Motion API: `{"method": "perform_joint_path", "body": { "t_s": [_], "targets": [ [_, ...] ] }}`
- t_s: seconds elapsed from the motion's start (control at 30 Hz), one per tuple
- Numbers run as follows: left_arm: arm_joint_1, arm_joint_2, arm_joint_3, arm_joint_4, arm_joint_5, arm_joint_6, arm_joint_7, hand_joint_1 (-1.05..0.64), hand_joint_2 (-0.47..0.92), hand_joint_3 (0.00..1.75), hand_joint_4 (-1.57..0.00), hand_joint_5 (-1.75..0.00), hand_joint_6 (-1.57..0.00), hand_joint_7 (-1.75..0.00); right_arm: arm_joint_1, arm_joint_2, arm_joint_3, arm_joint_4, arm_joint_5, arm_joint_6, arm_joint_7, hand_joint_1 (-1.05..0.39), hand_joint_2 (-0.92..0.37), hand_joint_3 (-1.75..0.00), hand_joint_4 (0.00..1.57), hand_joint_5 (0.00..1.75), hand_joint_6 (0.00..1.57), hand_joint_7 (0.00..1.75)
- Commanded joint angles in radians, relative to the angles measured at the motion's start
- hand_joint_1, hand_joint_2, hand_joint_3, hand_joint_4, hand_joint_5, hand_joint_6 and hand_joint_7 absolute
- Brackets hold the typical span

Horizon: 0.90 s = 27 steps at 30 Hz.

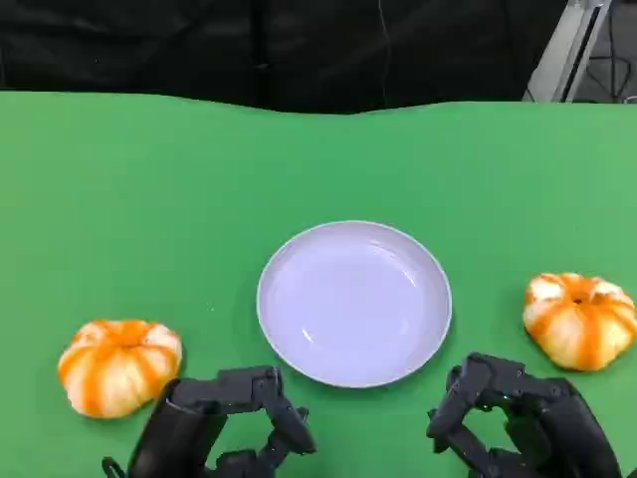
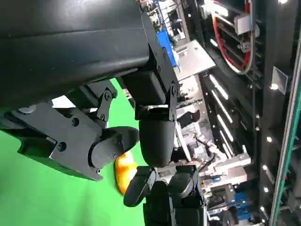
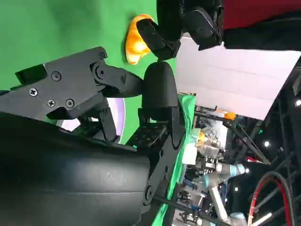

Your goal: Grasp the bread from the table and place it into the plate.

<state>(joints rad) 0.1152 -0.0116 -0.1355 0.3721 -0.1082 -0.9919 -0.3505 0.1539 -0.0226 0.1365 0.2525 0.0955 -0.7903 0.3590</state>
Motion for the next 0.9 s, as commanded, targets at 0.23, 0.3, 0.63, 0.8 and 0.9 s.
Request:
{"method": "perform_joint_path", "body": {
  "t_s": [0.23,0.3,0.63,0.8,0.9],
  "targets": [
    [-0.001,0.013,0.004,0.001,-0.001,-0.001,0.006,-0.06,0.65,0.87,-0.94,-1.42,-0.99,-1.1,-0.006,-0.012,-0.006,0.0,0.003,-0.002,-0.004,-0.19,-0.77,-0.66,0.75,1.57,0.79,1.26],
    [-0.003,0.012,0.005,0.004,-0.001,-0.007,0.006,-0.06,0.65,0.86,-0.94,-1.42,-0.99,-1.1,-0.007,-0.011,-0.006,0.004,0.004,-0.008,-0.003,-0.18,-0.77,-0.66,0.75,1.58,0.78,1.26],
    [-0.003,0.011,0.005,-0.001,-0.002,0.002,0.007,-0.05,0.66,0.85,-0.94,-1.42,-1.0,-1.09,-0.009,-0.011,-0.006,0.0,-0.003,-0.01,-0.009,-0.17,-0.77,-0.67,0.75,1.58,0.78,1.27],
    [-0.005,0.004,0.004,0.005,-0.011,-0.004,0.007,-0.05,0.66,0.84,-0.94,-1.39,-1.01,-1.06,-0.007,-0.01,-0.005,-0.004,-0.004,-0.004,-0.011,-0.17,-0.76,-0.68,0.75,1.58,0.78,1.26],
    [-0.003,-0.002,0.014,0.004,0.007,-0.006,0.023,-0.05,0.72,0.7,-0.96,-1.27,-1.04,-0.94,-0.006,-0.01,-0.004,-0.006,-0.003,-0.003,-0.011,-0.18,-0.76,-0.68,0.75,1.58,0.78,1.26]
  ]
}}
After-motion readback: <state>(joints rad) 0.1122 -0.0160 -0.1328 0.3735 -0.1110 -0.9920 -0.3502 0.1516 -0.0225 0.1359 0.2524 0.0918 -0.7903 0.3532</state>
